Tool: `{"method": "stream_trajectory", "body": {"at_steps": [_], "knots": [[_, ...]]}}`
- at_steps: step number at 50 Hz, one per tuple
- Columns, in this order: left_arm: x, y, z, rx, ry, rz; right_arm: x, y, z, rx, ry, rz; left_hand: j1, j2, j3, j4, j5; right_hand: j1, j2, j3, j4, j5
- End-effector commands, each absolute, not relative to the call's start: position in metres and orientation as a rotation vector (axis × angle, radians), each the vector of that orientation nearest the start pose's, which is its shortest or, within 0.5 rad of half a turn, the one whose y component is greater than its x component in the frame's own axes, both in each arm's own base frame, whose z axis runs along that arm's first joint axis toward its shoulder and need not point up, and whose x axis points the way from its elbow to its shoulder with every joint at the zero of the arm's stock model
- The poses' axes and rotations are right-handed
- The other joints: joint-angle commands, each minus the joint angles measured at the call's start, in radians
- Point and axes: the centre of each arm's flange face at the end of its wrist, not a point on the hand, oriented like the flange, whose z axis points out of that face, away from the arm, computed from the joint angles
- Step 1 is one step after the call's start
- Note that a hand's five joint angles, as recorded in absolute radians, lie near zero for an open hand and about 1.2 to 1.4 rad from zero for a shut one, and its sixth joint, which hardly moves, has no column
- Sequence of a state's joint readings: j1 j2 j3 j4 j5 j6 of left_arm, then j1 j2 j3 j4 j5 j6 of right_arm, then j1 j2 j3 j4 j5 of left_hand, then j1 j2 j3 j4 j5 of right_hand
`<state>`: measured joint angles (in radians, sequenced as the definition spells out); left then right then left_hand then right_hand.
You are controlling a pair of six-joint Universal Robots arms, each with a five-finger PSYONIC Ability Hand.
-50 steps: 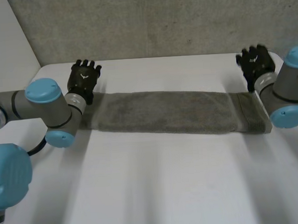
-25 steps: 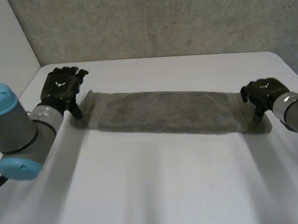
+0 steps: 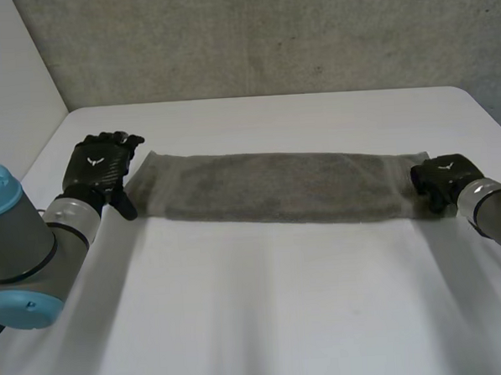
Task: Fold the towel.
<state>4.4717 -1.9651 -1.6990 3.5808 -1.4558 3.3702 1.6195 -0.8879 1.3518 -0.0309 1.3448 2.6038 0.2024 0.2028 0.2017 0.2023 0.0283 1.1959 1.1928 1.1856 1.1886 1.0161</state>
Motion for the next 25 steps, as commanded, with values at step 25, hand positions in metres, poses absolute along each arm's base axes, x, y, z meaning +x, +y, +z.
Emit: {"method": "stream_trajectory", "body": {"at_steps": [25], "knots": [[-0.222,-0.312,0.19,0.668,2.253,-2.22,0.22,-0.392,0.246,-1.306,2.125,-2.452,0.017,0.017,0.018,0.017,0.017,0.2,0.203,0.211,0.208,0.206]]}}
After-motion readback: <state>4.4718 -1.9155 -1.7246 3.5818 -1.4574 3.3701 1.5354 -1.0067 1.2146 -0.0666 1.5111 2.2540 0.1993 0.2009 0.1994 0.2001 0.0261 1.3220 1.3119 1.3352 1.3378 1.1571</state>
